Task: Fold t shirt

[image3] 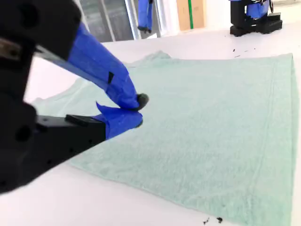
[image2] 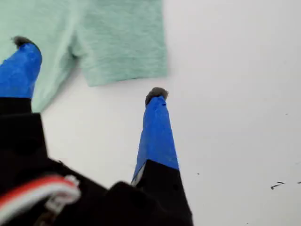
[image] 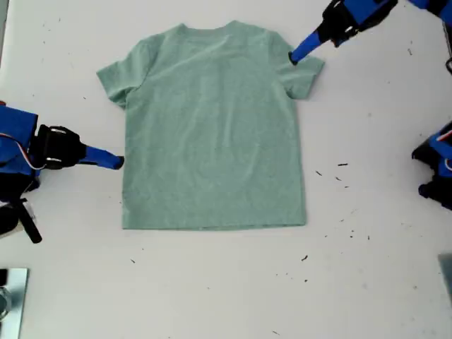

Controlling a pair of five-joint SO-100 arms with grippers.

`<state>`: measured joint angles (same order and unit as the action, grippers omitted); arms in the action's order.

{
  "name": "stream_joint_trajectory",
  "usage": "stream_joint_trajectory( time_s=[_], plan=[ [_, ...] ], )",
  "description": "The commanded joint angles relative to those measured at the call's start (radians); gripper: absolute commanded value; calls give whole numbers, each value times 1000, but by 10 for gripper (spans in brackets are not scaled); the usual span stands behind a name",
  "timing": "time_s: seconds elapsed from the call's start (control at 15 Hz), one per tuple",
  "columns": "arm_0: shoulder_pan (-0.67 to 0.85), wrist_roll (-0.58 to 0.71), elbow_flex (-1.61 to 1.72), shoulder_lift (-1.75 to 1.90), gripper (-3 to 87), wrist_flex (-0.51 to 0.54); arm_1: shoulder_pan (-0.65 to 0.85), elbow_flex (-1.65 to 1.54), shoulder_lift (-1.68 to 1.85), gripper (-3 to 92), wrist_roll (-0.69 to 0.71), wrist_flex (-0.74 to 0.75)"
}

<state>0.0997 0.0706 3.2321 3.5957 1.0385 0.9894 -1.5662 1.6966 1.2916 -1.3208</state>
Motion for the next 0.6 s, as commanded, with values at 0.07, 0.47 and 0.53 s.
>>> stream_joint_trajectory(
  time_s=[0.07, 0.47, 0.53],
  plan=[
    [-8, -20, 5, 8, -1, 2, 46, -107, -117, 423, 26, 225],
    [-17, -25, 5, 6, -1, 2, 48, 43, -420, 24, 46, 181],
    [-17, -25, 5, 6, -1, 2, 37, 80, -420, 24, 44, 135]
  ],
)
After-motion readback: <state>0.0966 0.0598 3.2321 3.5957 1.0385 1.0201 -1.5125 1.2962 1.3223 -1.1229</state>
